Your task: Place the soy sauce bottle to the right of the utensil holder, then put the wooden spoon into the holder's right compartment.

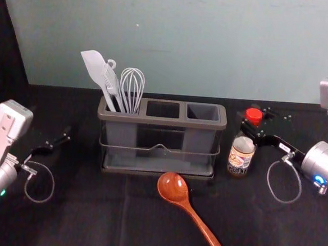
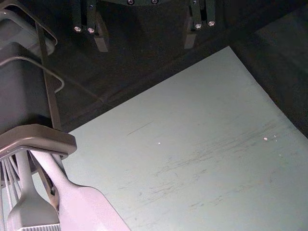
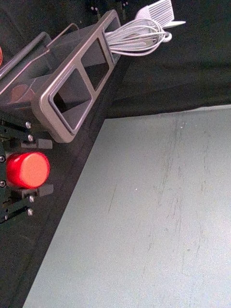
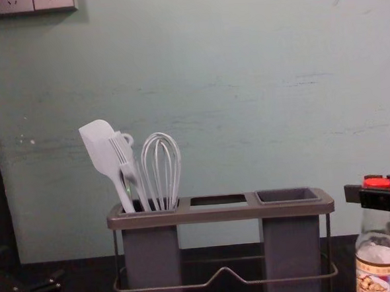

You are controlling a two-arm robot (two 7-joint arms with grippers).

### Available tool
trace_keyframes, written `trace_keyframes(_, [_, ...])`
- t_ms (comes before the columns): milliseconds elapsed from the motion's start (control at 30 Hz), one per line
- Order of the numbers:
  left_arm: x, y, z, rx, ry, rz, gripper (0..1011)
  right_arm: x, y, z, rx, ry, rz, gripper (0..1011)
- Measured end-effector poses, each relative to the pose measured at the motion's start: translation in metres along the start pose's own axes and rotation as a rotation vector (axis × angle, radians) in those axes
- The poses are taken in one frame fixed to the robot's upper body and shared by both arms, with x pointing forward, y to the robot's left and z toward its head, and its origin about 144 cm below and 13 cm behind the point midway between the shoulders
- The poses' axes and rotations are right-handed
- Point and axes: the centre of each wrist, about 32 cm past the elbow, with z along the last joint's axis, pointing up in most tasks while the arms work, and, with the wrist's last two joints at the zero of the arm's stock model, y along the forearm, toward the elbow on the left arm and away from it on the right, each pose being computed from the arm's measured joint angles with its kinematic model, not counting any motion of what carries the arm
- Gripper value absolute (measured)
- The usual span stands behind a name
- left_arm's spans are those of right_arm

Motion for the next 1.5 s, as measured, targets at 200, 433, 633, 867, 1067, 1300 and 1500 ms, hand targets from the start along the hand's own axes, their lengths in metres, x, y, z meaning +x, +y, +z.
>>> trace_keyframes(200, [0.0,0.0,0.0,0.0,0.0,0.0,1012,0.0,0.0,0.0,0.0,0.0,0.0,656])
trace_keyframes(433, [0.0,0.0,0.0,0.0,0.0,0.0,1011,0.0,0.0,0.0,0.001,-0.001,0.001,864])
trace_keyframes(633, [0.0,0.0,0.0,0.0,0.0,0.0,1011,0.0,0.0,0.001,0.001,0.0,0.001,1000])
trace_keyframes(867, [0.0,0.0,0.0,0.0,0.0,0.0,1012,-0.001,-0.002,0.004,-0.004,-0.011,-0.005,1004])
trace_keyframes(1067, [0.0,0.0,0.0,0.0,0.0,0.0,1011,-0.003,-0.011,0.015,0.005,-0.042,-0.035,1004])
trace_keyframes(1300, [0.0,0.0,0.0,0.0,0.0,0.0,1011,-0.002,-0.027,0.026,0.089,-0.055,-0.013,1004])
trace_keyframes(1500, [0.0,0.0,0.0,0.0,0.0,0.0,1011,-0.006,-0.041,0.041,0.132,-0.082,0.059,1004])
